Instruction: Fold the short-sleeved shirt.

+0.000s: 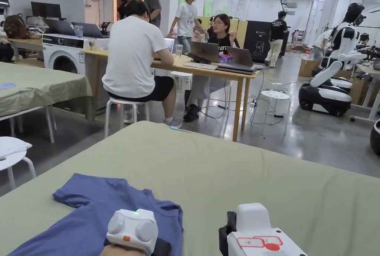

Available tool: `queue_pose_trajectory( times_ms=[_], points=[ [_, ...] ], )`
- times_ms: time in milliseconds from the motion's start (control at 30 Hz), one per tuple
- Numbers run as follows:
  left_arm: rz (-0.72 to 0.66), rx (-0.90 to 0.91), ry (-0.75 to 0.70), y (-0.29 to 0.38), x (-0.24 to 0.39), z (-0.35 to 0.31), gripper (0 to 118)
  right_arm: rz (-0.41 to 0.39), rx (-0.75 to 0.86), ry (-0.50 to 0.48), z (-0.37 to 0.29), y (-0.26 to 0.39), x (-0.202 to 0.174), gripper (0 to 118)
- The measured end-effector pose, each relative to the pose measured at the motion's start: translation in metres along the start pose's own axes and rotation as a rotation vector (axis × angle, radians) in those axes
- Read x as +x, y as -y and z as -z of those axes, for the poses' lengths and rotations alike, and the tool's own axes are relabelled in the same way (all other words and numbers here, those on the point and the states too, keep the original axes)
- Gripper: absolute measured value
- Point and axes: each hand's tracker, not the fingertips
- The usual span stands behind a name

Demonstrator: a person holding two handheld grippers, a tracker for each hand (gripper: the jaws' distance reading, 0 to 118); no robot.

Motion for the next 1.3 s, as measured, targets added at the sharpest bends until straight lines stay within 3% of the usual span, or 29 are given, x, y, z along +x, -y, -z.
queue_pose_trajectory(
  times_ms=[67,233,367,400,467,500,633,733,833,1100,1200,1300],
  points=[
    [-0.004,0.016,-0.042,-0.002,0.003,0.017,112,0.019,0.01,0.008,-0.002,0.001,0.004,0],
    [-0.092,-0.088,0.018,0.008,-0.018,0.062,107,0.063,0.009,0.009,-0.006,0.008,0.013,0],
    [-0.007,-0.005,0.012,0.016,-0.02,0.052,97,0.047,0.007,0.012,-0.01,0.011,0.017,0],
    [0.026,0.032,-0.008,0.019,-0.021,0.045,79,0.041,0.011,0.012,-0.013,0.01,0.019,0],
    [0.05,0.057,-0.056,0.024,-0.025,0.039,7,0.04,0.013,0.016,-0.016,0.009,0.022,0],
    [0.017,0.057,-0.016,0.026,-0.028,0.036,0,0.052,0.016,0.012,-0.019,0.008,0.026,0],
    [0.025,0.115,-0.045,0.018,-0.016,0.003,0,0.072,0.018,0.016,-0.044,0.003,0.038,0],
    [0.034,0.17,0.066,0.001,0.005,-0.034,0,0.046,0.038,0.058,-0.071,0.001,0.056,0],
    [0.063,0.227,0.15,-0.013,0.043,-0.066,0,0.101,0.043,0.107,-0.1,0.0,0.085,0],
    [0.205,0.417,0.495,-0.036,0.221,-0.177,0,0.131,0.074,0.323,-0.198,-0.002,0.17,0],
    [0.231,0.423,0.689,-0.032,0.296,-0.214,0,0.17,0.084,0.405,-0.233,0.003,0.205,0],
    [0.309,0.404,0.785,-0.018,0.37,-0.232,0,0.17,0.083,0.469,-0.264,0.012,0.234,0]
  ],
)
